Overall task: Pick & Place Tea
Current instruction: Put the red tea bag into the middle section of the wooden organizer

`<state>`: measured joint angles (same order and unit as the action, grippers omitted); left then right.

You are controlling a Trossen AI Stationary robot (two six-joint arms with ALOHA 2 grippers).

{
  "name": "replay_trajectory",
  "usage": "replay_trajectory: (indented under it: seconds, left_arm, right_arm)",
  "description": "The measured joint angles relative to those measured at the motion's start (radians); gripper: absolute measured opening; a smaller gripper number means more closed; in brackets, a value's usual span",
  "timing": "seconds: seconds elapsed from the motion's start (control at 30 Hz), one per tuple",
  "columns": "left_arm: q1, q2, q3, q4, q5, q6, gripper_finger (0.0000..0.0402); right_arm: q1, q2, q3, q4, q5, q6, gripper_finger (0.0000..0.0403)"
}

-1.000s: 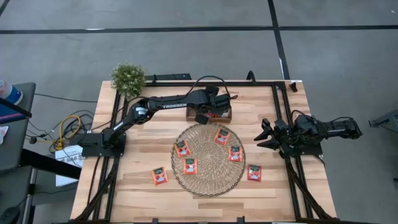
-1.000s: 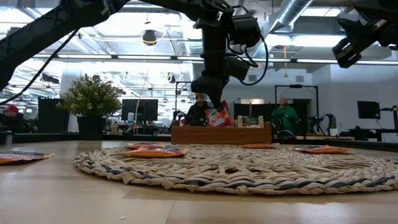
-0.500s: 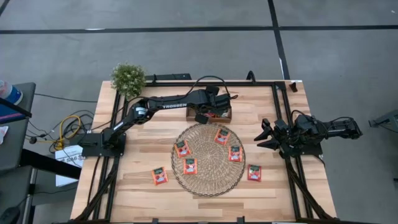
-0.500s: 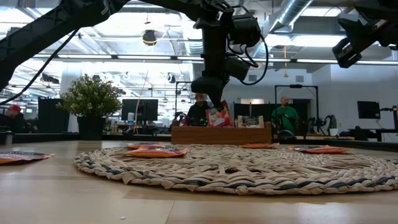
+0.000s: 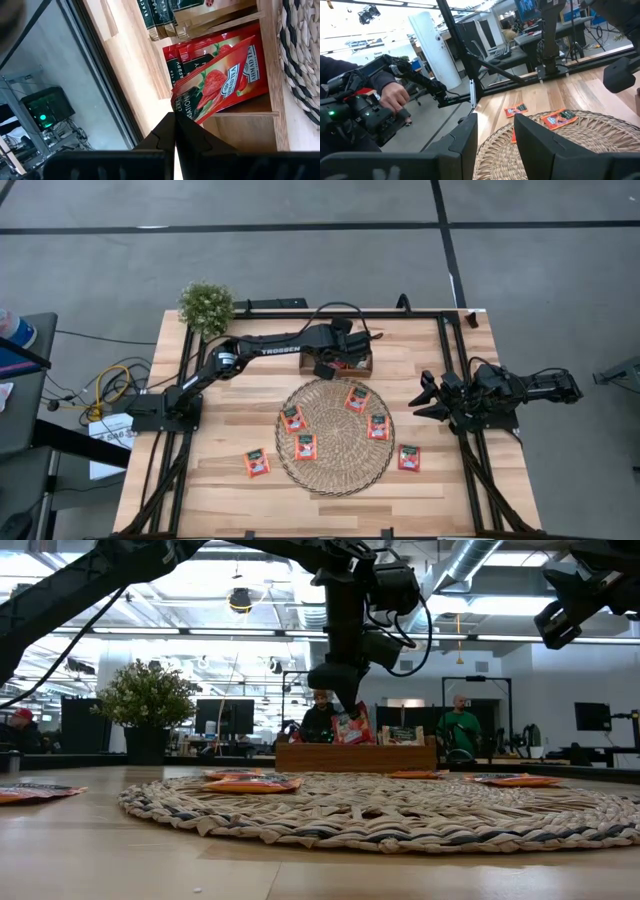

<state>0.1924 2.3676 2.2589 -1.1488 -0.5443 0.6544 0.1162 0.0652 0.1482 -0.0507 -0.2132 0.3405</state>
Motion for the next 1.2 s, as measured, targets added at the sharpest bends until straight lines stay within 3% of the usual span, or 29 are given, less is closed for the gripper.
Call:
replay_trajectory:
  seconds: [0.57,0.97,1.1,1.2]
  left_arm:
    - [-0.009,0.000,0.000,0.000,-0.004,0.003,0.0002]
    - [-0.009,0.000,0.000,0.020,-0.002,0.014,0.0077]
    - [-0.009,0.000,0.000,0.049,-0.084,0.017,0.0089]
    - [-0.016,0.000,0.000,0.051,-0.215,0.022,0.0090]
  right_arm:
    - [0.000,0.000,0.000,0.000,0.000,0.000,0.0121]
    - [0.000,0.000,0.000,0.000,0.000,0.000,0.0121]
    - [0.000,0.000,0.000,0.000,0.000,0.000,0.0121]
    - [0.000,0.000,0.000,0.000,0.000,0.000,0.0121]
